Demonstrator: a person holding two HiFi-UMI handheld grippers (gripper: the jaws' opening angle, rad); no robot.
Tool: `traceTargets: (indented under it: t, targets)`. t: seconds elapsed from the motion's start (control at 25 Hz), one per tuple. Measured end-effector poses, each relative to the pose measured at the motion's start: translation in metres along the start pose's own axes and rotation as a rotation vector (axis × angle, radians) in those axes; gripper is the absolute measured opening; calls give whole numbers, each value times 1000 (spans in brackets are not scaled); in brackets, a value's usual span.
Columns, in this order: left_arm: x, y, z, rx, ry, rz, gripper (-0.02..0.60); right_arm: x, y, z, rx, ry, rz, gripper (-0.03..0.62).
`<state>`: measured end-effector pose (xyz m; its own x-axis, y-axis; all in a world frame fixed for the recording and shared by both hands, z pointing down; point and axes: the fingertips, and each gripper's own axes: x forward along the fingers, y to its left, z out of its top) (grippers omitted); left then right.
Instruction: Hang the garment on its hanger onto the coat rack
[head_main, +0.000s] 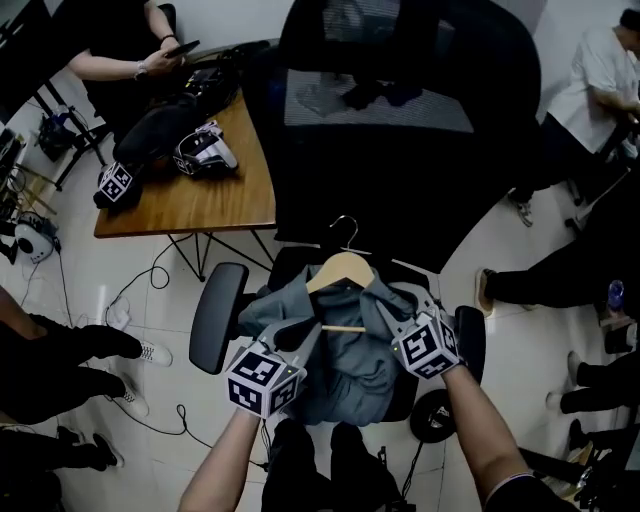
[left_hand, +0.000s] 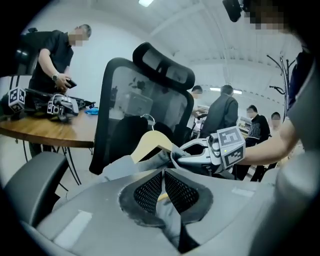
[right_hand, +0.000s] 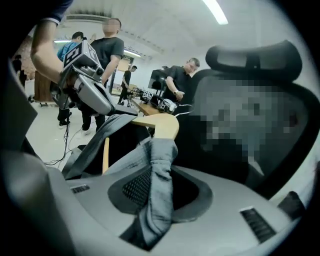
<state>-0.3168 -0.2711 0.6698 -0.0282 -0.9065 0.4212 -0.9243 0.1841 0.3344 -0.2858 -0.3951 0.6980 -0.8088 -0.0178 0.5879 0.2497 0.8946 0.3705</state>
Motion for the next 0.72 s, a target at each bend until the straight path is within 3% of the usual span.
traceTargets:
  t: [0.36, 0.72]
  targets:
    - [-63, -37, 64, 109, -98, -18, 5, -105, -44, 84, -44, -126, -294, 122]
    - [-97, -72, 127, 237, -205, -57, 5, -200, -89, 155, -125, -233, -523, 123]
